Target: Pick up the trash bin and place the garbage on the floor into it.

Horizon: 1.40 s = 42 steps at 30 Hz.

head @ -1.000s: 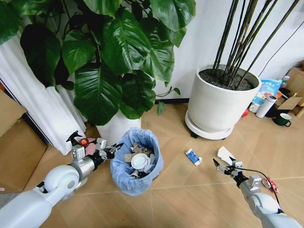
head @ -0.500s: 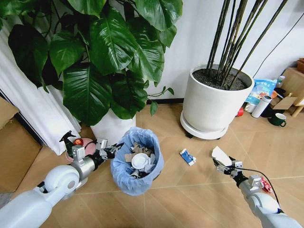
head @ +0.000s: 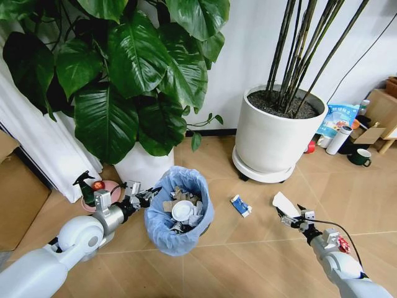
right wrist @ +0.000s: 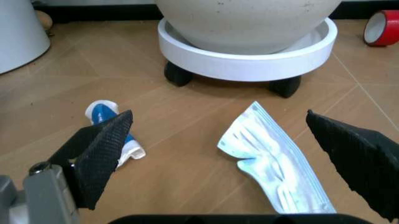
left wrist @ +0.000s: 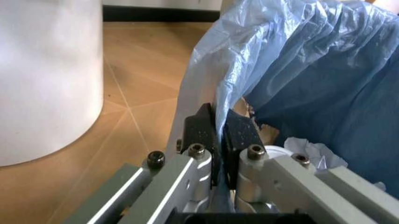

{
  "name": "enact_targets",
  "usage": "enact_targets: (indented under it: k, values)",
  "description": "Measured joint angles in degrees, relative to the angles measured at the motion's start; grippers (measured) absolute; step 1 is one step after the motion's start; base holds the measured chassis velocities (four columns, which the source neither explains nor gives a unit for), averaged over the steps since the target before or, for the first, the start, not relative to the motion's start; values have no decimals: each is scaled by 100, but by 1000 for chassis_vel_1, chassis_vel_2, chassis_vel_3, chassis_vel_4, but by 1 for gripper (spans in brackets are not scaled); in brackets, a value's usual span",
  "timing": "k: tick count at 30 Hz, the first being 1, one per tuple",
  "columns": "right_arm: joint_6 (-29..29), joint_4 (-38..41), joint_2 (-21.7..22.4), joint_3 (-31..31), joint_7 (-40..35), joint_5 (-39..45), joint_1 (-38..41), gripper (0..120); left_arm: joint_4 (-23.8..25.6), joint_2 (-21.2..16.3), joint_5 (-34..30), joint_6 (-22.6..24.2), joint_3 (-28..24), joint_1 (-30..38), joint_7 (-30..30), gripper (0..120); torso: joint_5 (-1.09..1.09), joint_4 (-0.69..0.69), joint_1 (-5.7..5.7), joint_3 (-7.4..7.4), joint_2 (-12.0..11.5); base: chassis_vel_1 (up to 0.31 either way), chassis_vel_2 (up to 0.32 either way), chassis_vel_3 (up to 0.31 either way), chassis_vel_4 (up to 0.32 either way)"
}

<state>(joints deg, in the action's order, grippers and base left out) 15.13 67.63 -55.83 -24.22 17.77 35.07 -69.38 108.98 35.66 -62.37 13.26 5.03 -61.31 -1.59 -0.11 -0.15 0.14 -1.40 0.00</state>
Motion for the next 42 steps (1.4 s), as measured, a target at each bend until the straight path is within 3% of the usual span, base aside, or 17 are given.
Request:
enact_targets:
  k: [42]
  values:
    - [23,-129,0,33,216,56,68,100,-2,23,7,0,-27,-12,-1,0,0,0,0,0,0,-31,-10,32,12]
